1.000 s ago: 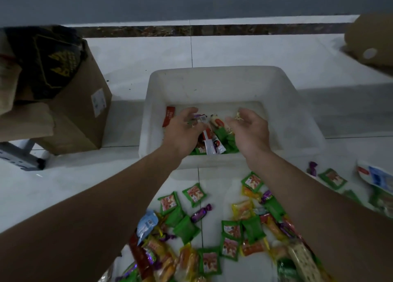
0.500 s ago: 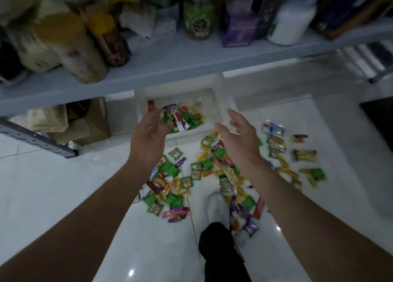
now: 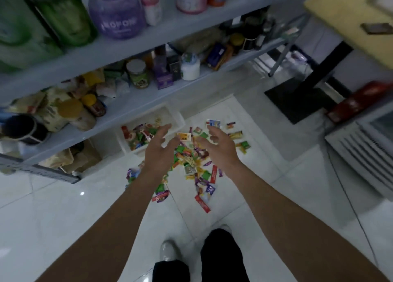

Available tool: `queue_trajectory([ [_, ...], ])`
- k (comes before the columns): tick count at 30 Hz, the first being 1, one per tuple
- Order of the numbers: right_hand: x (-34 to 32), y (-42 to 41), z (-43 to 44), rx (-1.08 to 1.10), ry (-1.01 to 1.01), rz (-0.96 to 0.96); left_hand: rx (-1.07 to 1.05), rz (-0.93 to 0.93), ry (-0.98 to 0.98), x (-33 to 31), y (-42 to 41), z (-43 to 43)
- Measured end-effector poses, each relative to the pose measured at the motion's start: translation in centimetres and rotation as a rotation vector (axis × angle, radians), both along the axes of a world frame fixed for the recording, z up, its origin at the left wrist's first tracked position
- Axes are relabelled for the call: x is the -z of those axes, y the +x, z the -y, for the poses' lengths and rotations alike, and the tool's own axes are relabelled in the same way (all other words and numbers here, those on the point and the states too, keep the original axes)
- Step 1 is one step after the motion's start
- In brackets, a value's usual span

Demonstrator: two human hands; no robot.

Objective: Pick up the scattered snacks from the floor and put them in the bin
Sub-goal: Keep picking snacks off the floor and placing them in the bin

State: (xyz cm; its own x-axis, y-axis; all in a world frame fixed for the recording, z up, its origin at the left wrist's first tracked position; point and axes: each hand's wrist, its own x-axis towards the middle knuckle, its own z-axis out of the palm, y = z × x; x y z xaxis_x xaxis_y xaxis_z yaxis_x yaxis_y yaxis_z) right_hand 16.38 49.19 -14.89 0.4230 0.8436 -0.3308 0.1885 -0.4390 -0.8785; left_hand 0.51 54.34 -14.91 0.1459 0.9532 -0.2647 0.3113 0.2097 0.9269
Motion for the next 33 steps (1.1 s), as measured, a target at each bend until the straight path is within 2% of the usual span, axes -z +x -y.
queue_trajectory([
  [8, -3.5, 12.5, 3.6, 0.051, 0.03, 0.009, 0.028, -0.038, 0.043, -3.7, 10.5, 1.8],
  [14, -3.7, 25.0, 4.7, -0.012, 0.062, 0.003, -0.055, -0.012, 0.062, -4.6, 22.6, 3.0],
  [20, -4.8, 34.7, 3.9, -0.031, 0.074, 0.04, -0.079, 0.005, 0.055, -5.5, 30.8, 3.1],
  [33, -0.9, 43.8, -6.7, -0.057, 0.011, 0.009, -0.176, -0.043, 0.001, -1.8, 38.5, -6.6],
])
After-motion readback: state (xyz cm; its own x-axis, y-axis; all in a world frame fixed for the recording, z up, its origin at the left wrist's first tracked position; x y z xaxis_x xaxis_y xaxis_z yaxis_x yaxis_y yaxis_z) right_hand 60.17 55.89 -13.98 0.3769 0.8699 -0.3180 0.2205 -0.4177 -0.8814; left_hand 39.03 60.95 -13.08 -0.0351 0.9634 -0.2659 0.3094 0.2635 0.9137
